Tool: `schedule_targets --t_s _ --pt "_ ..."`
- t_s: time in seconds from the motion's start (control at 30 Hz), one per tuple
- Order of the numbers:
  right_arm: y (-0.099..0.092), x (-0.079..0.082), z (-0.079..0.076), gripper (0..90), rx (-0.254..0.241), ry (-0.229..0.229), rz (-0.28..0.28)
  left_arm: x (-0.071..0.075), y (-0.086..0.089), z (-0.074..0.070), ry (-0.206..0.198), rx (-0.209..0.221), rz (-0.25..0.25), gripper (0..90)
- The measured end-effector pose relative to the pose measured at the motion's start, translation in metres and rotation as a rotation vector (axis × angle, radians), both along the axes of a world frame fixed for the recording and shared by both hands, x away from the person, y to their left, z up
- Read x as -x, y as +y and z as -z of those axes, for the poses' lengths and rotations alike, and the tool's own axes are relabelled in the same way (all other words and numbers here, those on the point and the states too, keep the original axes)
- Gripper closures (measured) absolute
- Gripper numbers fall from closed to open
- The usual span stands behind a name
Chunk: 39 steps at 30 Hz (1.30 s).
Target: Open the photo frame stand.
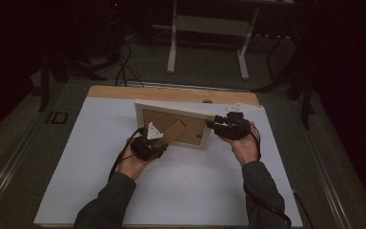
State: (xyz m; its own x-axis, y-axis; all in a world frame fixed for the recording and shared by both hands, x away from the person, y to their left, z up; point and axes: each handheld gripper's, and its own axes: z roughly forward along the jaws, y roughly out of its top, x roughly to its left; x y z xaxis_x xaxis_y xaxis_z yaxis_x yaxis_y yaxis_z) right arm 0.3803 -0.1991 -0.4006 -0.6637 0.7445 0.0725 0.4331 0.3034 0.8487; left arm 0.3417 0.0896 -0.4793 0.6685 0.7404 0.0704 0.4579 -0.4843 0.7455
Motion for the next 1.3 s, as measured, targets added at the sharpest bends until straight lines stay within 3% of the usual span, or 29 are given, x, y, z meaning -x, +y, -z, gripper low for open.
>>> schedule_targets --t_s 0.1,0.77,0.93,1.3 --pt "0.003 -0.001 0.000 60.8 0.008 -0.006 0.002 0.001 -0.004 -0.002 -0.019 -0.005 0.002 65.4" --pt "0.005 0.000 0.003 59.7 0.013 -0.019 -0.021 0.008 -0.010 0.000 -0.041 0.001 0.021 67.0" --pt "0.001 0.000 0.008 58.4 -0.032 -0.006 -0.045 0.009 -0.009 0.001 -0.043 0.002 0.024 67.1" --pt "-0.001 -0.002 0.020 55.9 -0.016 0.028 -0.065 0.012 -0.009 0.003 -0.051 0.018 0.023 67.8"
